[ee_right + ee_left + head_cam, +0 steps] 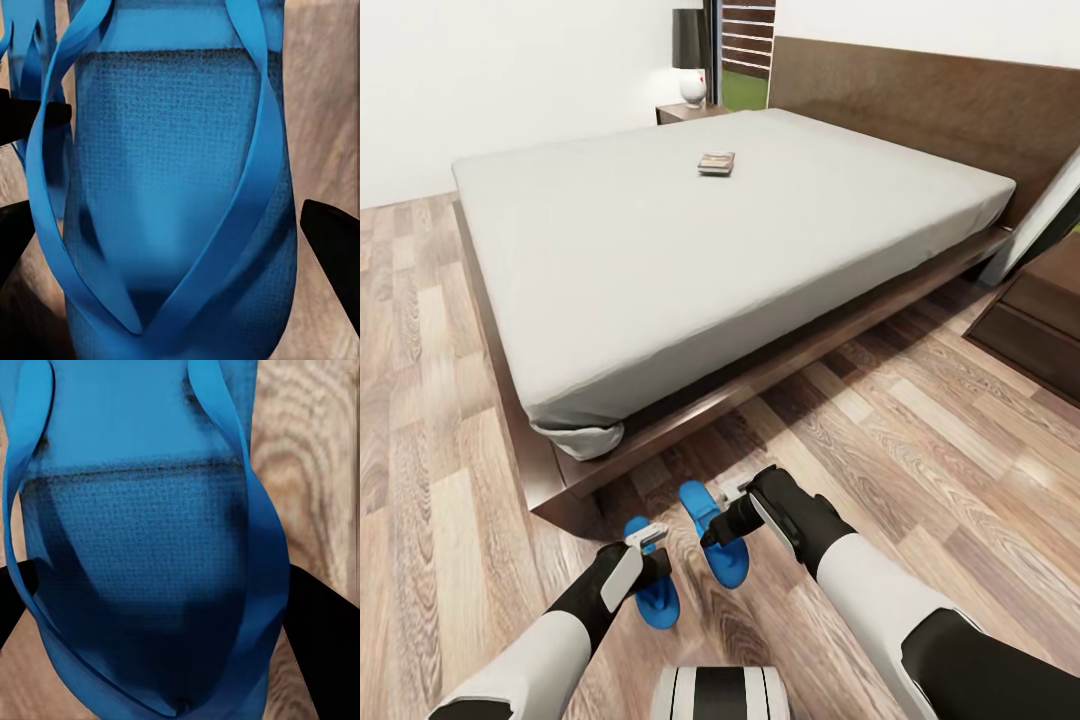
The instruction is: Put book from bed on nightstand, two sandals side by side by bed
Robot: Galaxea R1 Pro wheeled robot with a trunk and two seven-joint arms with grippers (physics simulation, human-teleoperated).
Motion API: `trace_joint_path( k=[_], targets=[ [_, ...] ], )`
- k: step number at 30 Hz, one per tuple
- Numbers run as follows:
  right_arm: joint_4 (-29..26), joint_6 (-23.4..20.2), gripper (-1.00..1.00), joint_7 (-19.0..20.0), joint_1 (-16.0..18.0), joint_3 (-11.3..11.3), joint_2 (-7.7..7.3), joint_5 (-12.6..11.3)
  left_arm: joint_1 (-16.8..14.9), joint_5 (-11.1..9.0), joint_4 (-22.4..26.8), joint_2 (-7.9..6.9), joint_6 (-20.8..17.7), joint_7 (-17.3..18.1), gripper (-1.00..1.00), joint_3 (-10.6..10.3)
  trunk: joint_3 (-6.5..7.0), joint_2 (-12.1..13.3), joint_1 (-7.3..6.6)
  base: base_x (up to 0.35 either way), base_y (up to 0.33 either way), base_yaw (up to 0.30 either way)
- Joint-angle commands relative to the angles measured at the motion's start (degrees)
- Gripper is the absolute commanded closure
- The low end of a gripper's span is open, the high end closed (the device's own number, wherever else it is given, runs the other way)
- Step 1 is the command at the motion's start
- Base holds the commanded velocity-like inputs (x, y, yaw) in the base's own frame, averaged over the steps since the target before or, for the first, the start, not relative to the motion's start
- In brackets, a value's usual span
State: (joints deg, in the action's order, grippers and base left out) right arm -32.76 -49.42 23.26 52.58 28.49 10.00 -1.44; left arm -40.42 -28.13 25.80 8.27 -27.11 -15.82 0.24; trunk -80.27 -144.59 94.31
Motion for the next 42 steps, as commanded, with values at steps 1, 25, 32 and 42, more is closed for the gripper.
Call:
trace_joint_path(
  k=[1, 25, 32, 42],
  targets=[
    [-0.02, -0.25, 1.00, 0.00, 0.03, 0.09, 0.00, -0.14, 0.00, -0.65, 0.20, 0.03, -0.21, -0.48, 1.00, -0.05, -0.04, -0.02, -0.01, 0.021, -0.007, 0.000],
    [-11.24, -7.27, 1.00, 0.37, 0.68, -0.52, 0.00, -0.04, -1.81, -0.52, 0.32, -0.06, 0.87, -0.88, 1.00, -0.24, -5.36, -0.34, 0.61, 0.002, -0.001, 0.000],
    [-11.27, -7.20, 1.00, 0.40, 0.65, -0.83, 0.00, -0.02, -3.58, -0.53, 0.46, -0.21, 1.20, -0.88, 1.00, -0.19, -6.69, -0.42, 0.77, 0.000, 0.000, 0.000],
    [-11.26, -7.10, 1.00, 0.42, 0.46, -0.98, 0.00, -0.04, -3.93, -0.59, 0.54, -0.50, 4.17, -0.88, 1.00, 0.25, -6.69, -0.42, 0.77, 0.000, 0.000, 0.000]
  ],
)
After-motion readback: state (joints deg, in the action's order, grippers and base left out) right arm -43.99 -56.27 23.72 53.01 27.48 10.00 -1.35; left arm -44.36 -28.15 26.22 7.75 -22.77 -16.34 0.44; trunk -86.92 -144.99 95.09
